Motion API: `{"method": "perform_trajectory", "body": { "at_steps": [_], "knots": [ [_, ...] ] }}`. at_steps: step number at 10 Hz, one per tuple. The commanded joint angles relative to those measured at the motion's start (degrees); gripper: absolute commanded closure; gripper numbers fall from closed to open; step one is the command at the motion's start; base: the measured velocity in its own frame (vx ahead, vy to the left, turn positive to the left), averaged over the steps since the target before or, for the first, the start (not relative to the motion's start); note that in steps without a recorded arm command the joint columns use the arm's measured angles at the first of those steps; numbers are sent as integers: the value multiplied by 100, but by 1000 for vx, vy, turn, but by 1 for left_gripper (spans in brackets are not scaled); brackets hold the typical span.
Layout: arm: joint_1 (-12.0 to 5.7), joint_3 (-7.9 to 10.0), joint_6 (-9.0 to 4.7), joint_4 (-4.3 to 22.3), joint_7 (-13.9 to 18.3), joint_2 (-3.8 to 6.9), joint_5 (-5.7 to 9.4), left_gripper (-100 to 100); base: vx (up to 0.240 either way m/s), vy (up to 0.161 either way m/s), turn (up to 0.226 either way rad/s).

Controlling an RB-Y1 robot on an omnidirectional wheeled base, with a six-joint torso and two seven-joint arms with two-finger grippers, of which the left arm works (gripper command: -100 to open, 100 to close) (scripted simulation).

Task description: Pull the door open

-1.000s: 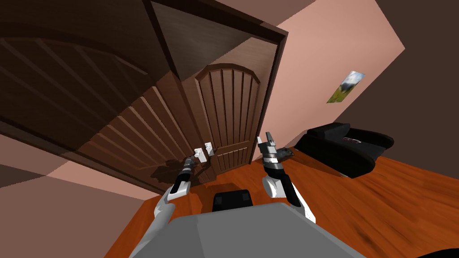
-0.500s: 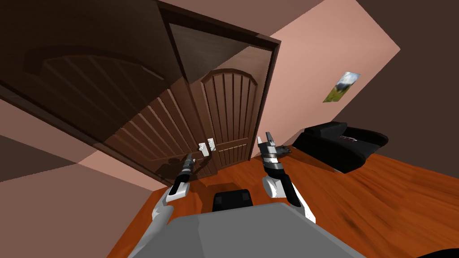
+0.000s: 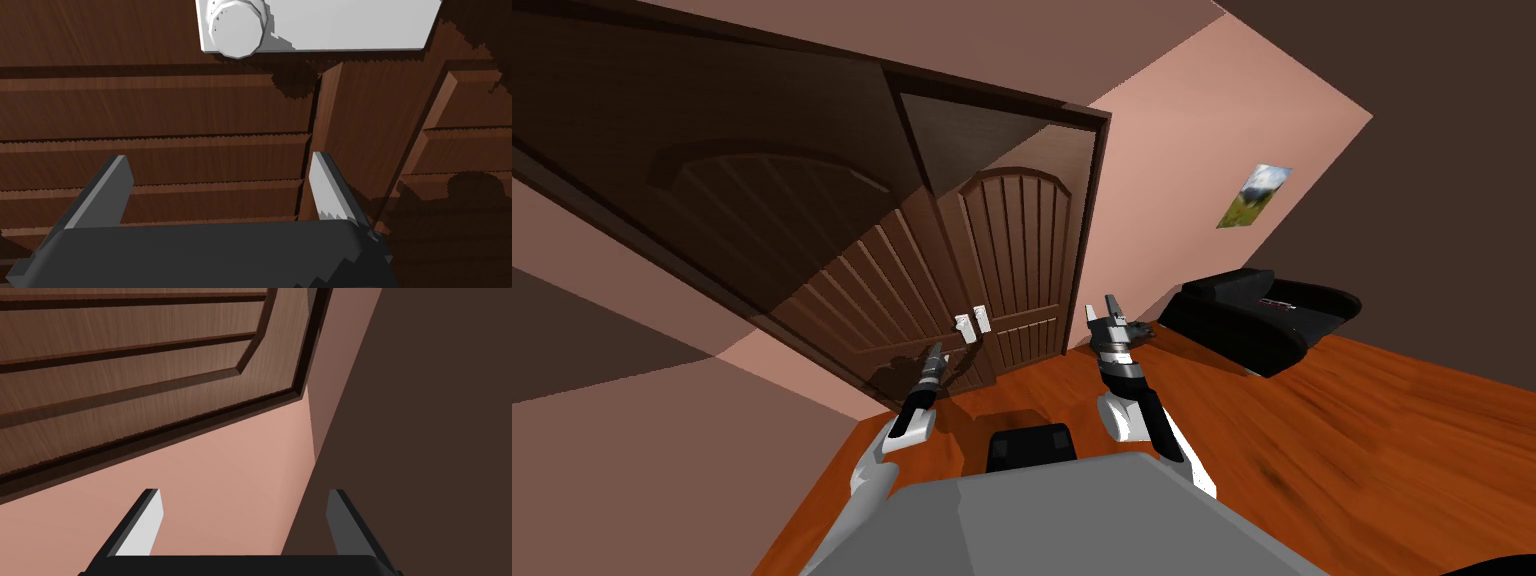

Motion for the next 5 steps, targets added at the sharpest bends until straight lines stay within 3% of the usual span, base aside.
{"method": "perform_trajectory", "body": {
  "at_steps": [1, 4, 5],
  "knots": [
    [-26, 103, -9, 165, -21, 35, 12, -100, 17, 100, 114],
    [-48, 218, -22, 300, -60, 35, 18, -100, 117, 112, 22],
    [-82, 215, -27, 313, -68, 21, 15, -100, 186, 10, -56]
  ]
}}
